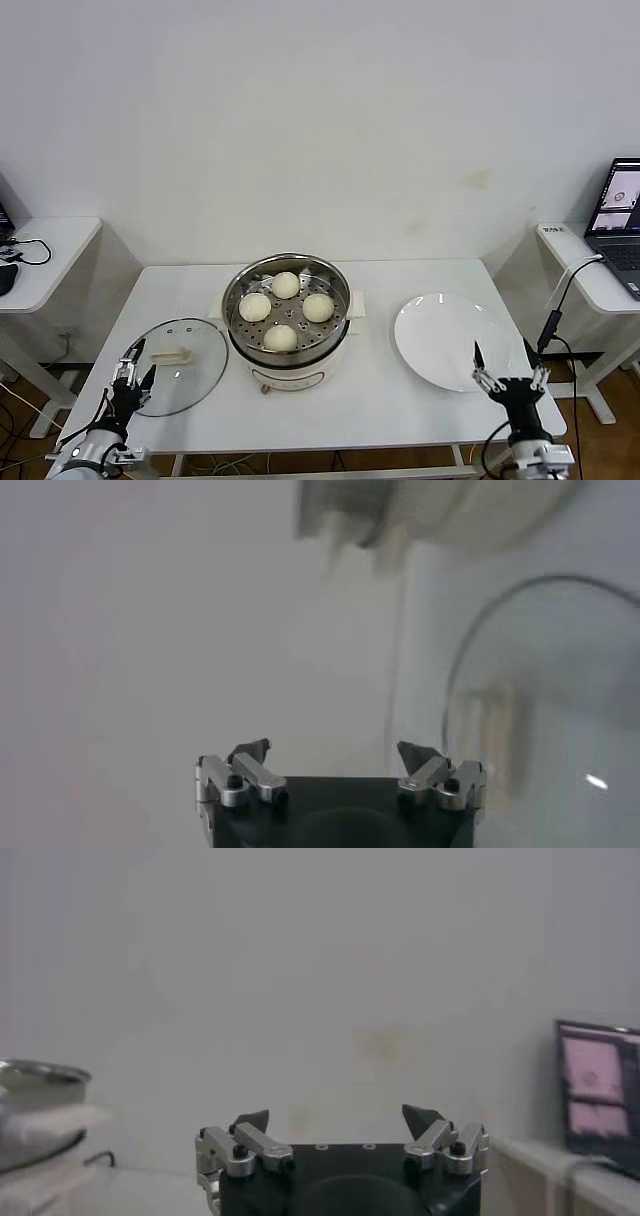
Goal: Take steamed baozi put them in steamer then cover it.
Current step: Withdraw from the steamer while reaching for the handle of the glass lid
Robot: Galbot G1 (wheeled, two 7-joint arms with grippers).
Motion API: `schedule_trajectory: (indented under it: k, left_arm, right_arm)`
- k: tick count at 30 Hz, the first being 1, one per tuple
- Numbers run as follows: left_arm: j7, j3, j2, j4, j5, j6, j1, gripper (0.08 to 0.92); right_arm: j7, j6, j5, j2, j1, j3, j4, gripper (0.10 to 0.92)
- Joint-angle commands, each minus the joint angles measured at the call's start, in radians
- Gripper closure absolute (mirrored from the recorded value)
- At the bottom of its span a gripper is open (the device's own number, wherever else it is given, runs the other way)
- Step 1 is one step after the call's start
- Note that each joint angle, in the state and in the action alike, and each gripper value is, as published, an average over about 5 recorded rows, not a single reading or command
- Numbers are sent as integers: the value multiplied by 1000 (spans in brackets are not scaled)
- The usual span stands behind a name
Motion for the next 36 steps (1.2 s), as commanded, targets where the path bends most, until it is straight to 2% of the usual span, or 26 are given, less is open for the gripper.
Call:
schedule_trajectory:
  k: [1, 15, 36]
  left_arm:
    - [6, 71, 18, 136, 148, -18, -128, 177]
    - [28, 117, 18, 205, 141, -13, -234, 177]
    - [40, 141, 8, 271, 125, -12, -297, 177]
  right_arm:
    - [1, 17, -34, 60, -80, 54, 24, 203]
    - [0, 24, -39, 61, -85, 49, 12, 203]
    - [-6, 33, -48, 61, -105, 27, 17, 203]
